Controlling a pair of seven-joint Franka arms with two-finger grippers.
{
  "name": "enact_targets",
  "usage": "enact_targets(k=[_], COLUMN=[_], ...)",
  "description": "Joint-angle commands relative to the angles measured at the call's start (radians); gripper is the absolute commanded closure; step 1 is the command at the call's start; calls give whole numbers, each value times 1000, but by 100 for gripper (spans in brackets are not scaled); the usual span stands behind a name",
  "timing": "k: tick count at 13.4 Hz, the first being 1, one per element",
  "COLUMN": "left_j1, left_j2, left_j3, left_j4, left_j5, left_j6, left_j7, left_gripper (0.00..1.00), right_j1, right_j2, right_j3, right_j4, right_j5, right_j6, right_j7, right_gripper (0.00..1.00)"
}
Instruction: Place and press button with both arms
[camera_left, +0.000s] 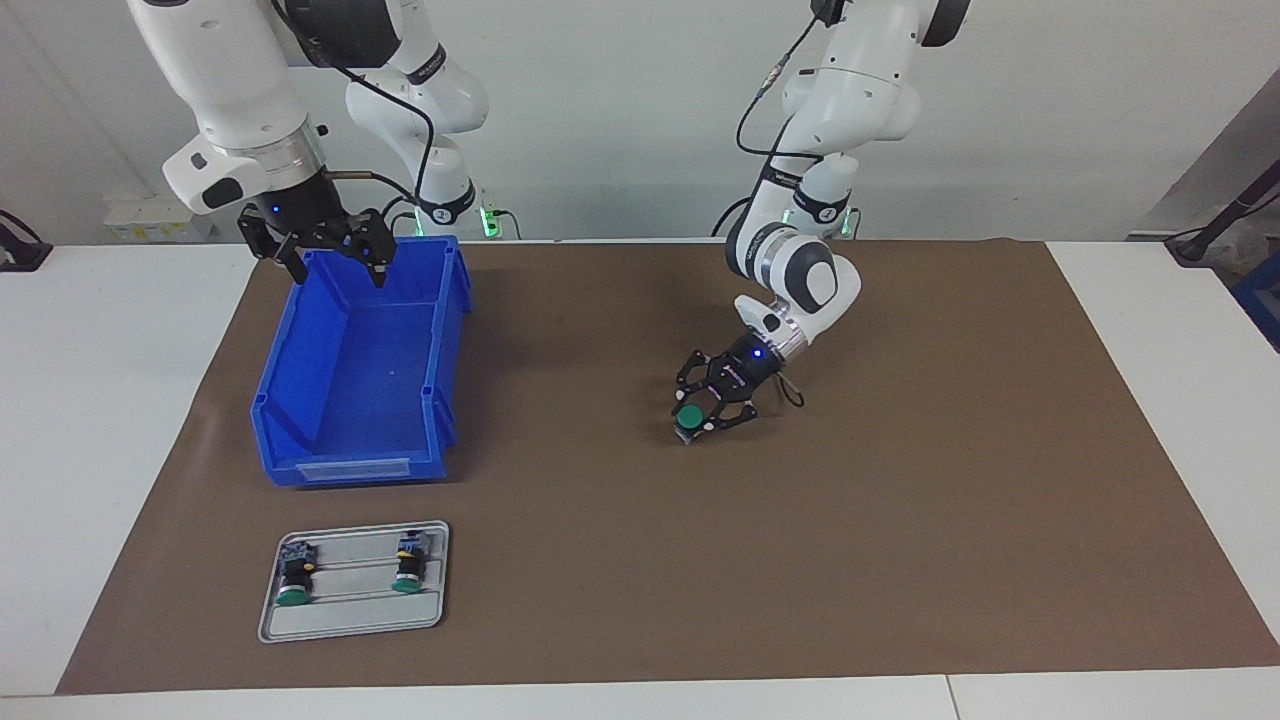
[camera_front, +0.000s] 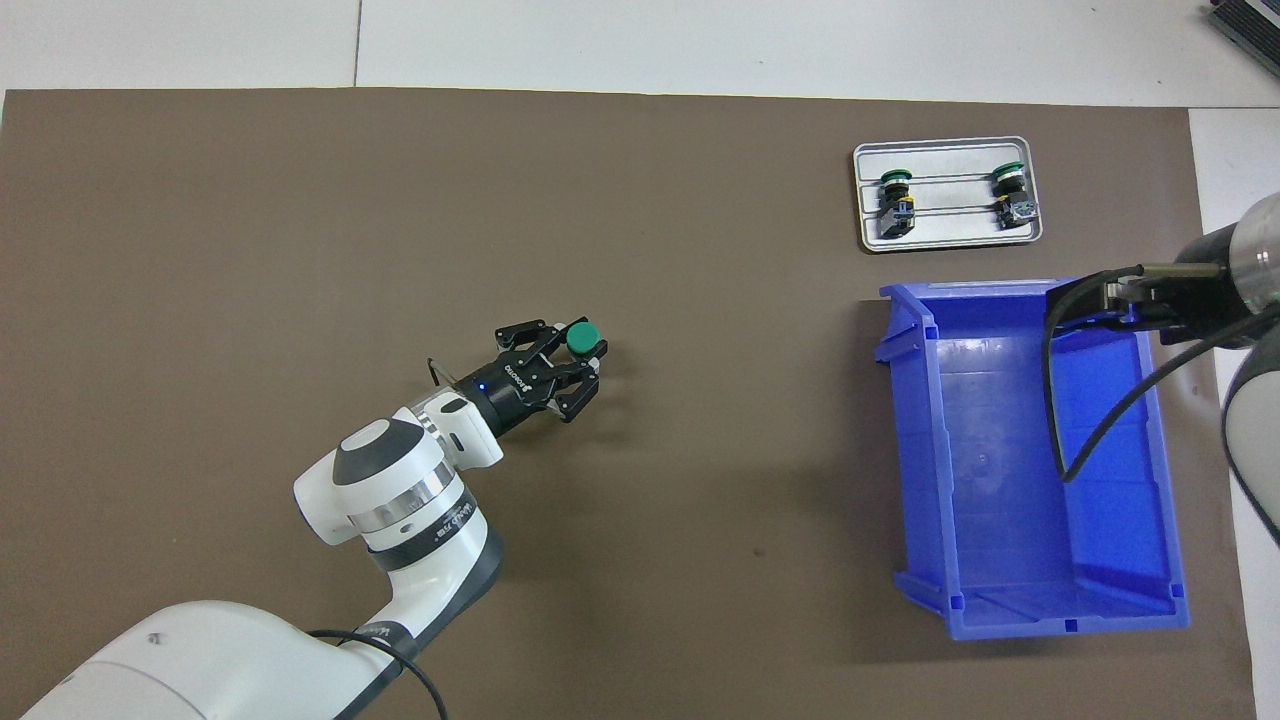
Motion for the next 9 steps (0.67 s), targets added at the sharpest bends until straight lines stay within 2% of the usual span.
enact_targets(k=[1,9], left_j1=[-18,-18], left_j2=[-9,-22], left_j3=[8,8], left_j4=[-45,-128], left_j5=[-25,-20], left_j6=[10,21], left_j7=[63,135], left_gripper=[100,100], right_j1=[-18,-18], right_j2=[-19,-20], right_j3=[9,9], right_j4=[-20,-20], right_j5=[22,22], right_j6=[1,1], right_j7=[-26,-26], right_gripper=[0,0])
